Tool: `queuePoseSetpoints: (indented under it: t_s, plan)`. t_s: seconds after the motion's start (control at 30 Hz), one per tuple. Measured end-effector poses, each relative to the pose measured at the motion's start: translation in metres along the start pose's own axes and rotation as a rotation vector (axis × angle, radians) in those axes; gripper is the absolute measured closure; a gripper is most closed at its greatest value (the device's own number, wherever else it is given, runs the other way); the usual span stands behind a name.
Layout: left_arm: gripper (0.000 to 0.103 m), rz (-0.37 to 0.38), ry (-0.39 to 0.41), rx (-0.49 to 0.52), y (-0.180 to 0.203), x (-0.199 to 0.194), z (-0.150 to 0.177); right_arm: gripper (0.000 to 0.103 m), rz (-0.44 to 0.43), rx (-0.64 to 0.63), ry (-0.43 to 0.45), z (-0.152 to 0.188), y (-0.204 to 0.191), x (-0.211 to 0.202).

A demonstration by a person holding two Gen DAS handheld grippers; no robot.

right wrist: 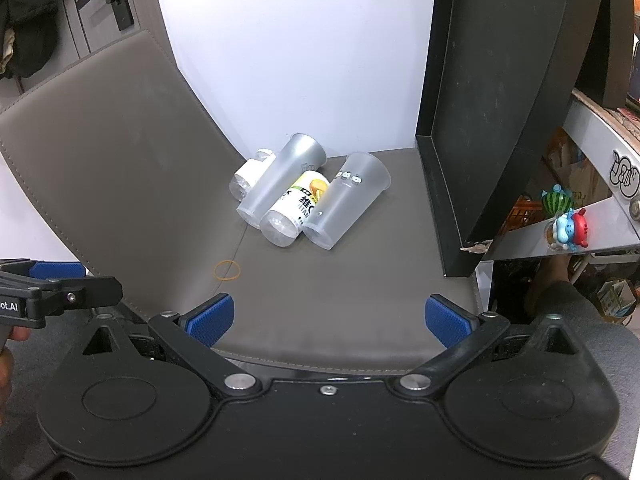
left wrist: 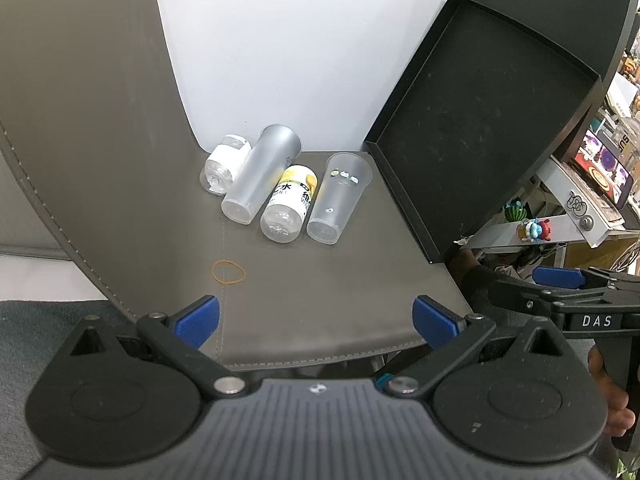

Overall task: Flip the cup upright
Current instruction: 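Move the left gripper toward the tall frosted cup lying on the seat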

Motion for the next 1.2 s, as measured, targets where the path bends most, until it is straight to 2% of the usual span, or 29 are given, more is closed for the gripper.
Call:
queuePoseSetpoints:
  t_s: [0.43, 1.2]
  plan:
    - [0.001, -0.009, 0.026, 0.014, -0.005, 0.0, -0.01, 0.0, 0.018, 0.028, -0.002, 0.0, 0.006, 0.008]
    - [0.001, -0.02, -0.003, 0.037, -0.025, 0.037, -0.052, 0.0, 0.014, 0.048, -0.017, -0.03, 0.007, 0.056]
Point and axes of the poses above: each gripper's, at about its wrist camera, not at the fingertips, and x roughly the way its jaws point, y to its right, z to its underside, the point moved 8 cm from there along x, roughly the way its jaws point, and after that the axes turned 9 degrees about z, right-handed, at the moved point
